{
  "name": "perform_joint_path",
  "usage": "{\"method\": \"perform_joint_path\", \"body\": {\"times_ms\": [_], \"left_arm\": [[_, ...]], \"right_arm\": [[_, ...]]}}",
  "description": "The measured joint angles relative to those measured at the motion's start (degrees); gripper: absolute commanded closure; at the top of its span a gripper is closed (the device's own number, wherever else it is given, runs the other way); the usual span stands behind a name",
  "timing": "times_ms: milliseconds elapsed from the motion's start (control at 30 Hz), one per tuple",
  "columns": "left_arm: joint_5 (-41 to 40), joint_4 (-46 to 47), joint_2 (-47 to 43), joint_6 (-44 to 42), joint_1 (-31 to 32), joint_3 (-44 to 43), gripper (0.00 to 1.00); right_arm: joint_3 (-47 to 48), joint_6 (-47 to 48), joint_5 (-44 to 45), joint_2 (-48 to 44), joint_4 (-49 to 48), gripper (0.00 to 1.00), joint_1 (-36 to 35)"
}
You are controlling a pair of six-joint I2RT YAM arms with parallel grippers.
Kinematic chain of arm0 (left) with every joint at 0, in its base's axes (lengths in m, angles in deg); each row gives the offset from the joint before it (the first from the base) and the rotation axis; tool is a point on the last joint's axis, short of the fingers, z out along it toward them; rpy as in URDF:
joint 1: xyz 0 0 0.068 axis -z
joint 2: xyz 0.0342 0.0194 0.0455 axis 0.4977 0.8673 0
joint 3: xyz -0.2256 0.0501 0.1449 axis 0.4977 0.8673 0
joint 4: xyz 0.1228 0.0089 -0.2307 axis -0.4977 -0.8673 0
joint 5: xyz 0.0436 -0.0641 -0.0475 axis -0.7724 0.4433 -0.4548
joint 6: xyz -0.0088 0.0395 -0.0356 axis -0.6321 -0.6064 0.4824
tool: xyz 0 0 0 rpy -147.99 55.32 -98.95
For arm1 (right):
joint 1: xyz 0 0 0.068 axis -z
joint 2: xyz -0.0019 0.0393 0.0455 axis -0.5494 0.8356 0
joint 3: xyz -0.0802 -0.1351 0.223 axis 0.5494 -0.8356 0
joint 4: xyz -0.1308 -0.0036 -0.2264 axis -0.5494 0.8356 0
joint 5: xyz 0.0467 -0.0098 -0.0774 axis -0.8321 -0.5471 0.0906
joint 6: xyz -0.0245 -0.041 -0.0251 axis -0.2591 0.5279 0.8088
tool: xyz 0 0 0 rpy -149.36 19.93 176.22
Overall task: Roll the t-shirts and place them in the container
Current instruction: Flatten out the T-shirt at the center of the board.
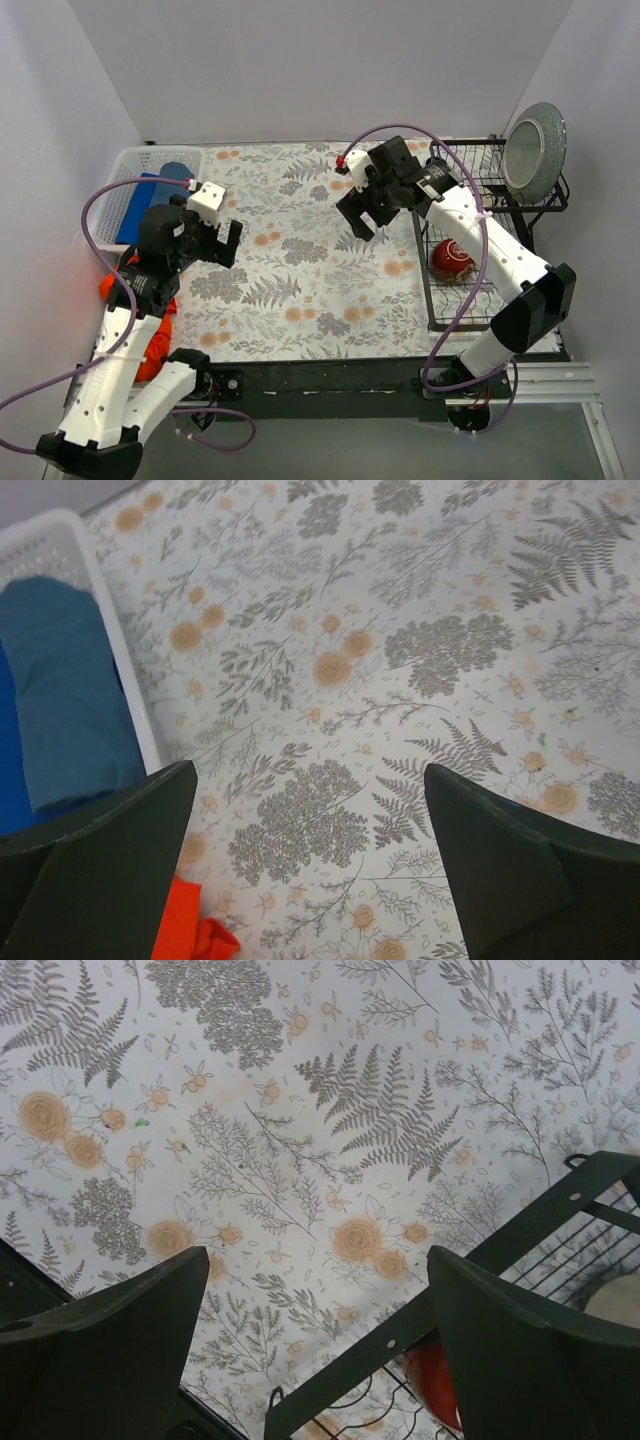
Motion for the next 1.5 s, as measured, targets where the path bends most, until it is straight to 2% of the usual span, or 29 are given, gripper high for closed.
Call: {"method": "perform_joint_path", "body": {"times_ms": [167,400,467,500,600,767,967,1033,1333,1500], "left_arm": [[-0.48,-1.16,2.91,2.14,-7.65,2.05,0.02],[-5.27,-5.22,0.2,-3.13,-8.66,4.07,0.02],[-6.05,-6.95,-2.51,-4.96,-8.7,6.23,0.05],[-6.58,-8.07,-3.58,-5.49,-8.7,7.06,0.11],[-8.15,-11.45,-4.79,-6.34,-8.7,7.98,0.17],[-10.64,-14.8,-6.19,-6.49,-8.7,12.63,0.22],[-17.86,-17.99,-7.23,-5.88,-8.7,21.49,0.31],[-19.93,-17.73,-6.21,-5.88,-8.92,22.08,0.35],[-26.25,-10.88,-1.88,-14.47,-9.53,25.22,0.36],[-26.77,-6.4,3.37,-20.33,-10.69,25.27,0.5]], "right_arm": [[-0.04,1.33,-4.44,1.05,-1.03,0.01,0.0],[3.43,9.38,-14.97,4.59,-0.81,0.04,-0.11],[4.57,10.84,-16.57,5.57,-0.26,0.04,-0.24],[5.22,11.45,-16.92,6.05,-0.24,0.04,-0.33],[6.32,12.35,-17.18,6.58,-0.42,0.04,-0.59],[6.32,12.55,-18.27,6.58,-0.09,0.05,-0.66],[4.96,12.74,-20.0,6.56,0.37,0.05,-1.77],[4.68,13.0,-19.98,6.56,0.79,0.05,-2.58],[4.37,13.81,-19.71,6.03,0.83,0.05,-4.46],[4.09,13.79,-19.26,4.9,0.92,0.04,-5.01]]}}
